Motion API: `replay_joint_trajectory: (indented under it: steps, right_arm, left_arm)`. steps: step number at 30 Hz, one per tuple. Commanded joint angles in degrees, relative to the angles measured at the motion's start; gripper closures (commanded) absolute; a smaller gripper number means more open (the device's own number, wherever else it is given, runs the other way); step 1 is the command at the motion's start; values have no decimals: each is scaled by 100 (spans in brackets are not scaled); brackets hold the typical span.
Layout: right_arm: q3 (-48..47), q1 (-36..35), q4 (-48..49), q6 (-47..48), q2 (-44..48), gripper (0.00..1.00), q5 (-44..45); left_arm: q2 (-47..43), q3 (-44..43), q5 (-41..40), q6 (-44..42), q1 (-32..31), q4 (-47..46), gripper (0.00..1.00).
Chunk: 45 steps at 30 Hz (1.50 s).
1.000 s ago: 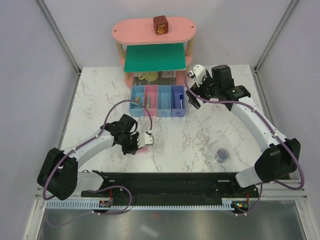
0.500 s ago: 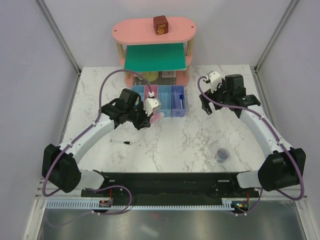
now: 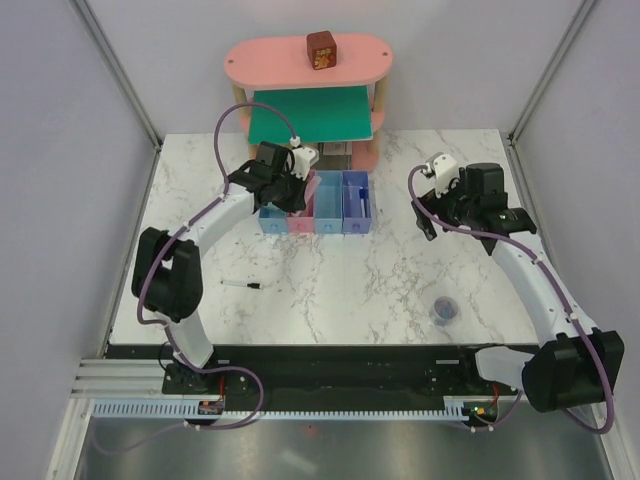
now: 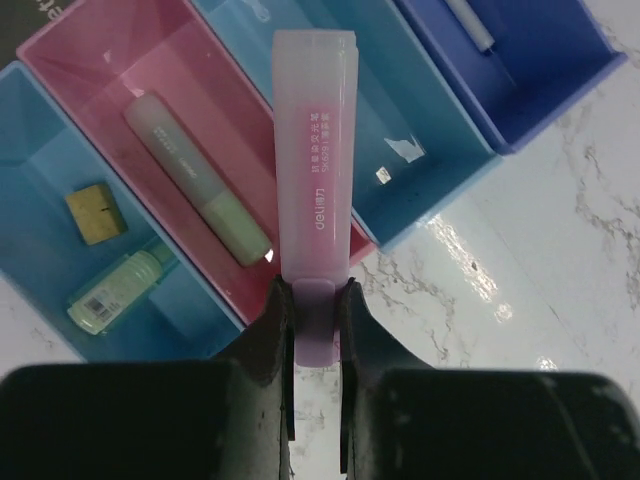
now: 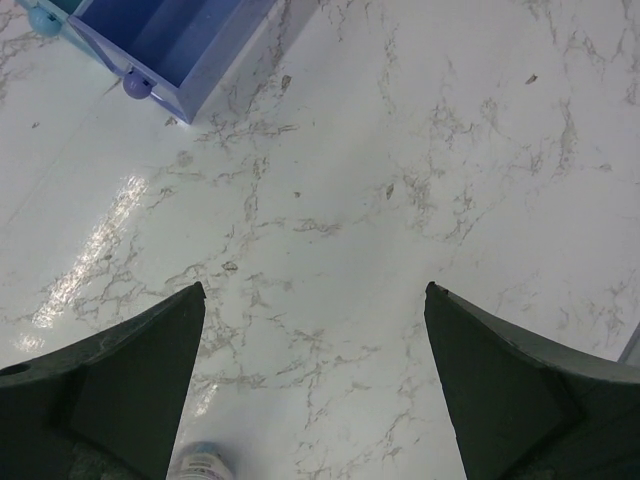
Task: Sort the stationery into containers
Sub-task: Place the stationery in the storage box, then pick up the stationery from the center of the board.
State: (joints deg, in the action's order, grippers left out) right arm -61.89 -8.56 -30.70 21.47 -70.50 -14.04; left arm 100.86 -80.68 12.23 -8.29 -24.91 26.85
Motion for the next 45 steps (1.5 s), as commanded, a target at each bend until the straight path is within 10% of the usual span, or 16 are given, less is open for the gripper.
replay_joint_trajectory:
  steps: [1,17,24,33,45]
  right_arm:
    - [150,65,-478,444,247,2,-176]
    - [941,82,-2344,1886,1880,2,-214]
    - [1047,82,-2994,2563,1733,2,-353]
    - [1442,73,-3197,3310,1364,2,-406]
    - [1557,82,-3276,3820,1074,2,-380]
  left_arm:
    - [276,-369,-361,390,126,-321,98]
    - [1252,-1089,-528,320,161,-444,98]
    - [1314,-1107,-608,118,170,-444,48]
    - [928,-976,-573,-391,170,-322,36]
    - [-1899,1656,-185,-3896,153,505,33]
